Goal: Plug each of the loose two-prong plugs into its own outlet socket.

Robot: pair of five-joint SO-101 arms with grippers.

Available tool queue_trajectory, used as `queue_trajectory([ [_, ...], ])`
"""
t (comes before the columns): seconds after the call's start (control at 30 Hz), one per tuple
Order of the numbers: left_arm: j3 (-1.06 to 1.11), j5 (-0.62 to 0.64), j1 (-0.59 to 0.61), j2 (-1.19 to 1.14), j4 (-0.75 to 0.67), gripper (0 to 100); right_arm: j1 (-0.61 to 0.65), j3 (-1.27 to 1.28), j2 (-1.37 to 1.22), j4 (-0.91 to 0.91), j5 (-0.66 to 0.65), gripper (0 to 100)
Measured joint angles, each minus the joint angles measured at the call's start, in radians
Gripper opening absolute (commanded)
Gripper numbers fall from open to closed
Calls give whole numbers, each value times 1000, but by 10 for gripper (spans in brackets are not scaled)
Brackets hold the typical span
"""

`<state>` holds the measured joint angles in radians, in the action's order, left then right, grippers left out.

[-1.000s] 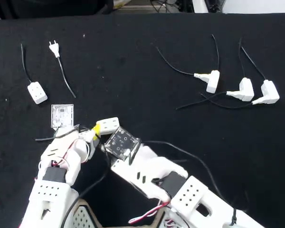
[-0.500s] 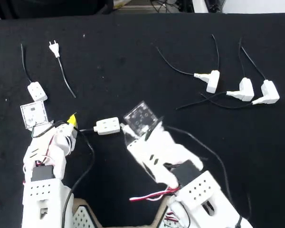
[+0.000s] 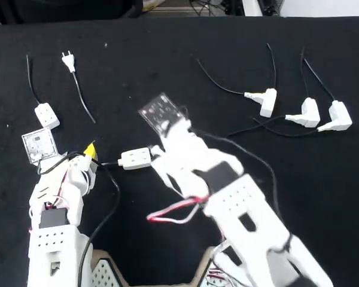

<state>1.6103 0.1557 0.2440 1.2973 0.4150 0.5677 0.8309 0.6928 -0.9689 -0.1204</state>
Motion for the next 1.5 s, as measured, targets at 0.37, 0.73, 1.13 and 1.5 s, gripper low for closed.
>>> queue_trajectory([
  [0.37, 0, 0, 0, 0, 0, 234, 0, -348, -445, -180, 0, 11],
  [0.73, 0, 0, 0, 0, 0, 234, 0, -729, -752, -445, 66, 11],
  [1.13, 0, 0, 0, 0, 0, 234, 32, -1048, -1037, -608, 115, 11],
  [1.5, 0, 0, 0, 0, 0, 234, 34, -1263, -1143, -733, 157, 10],
])
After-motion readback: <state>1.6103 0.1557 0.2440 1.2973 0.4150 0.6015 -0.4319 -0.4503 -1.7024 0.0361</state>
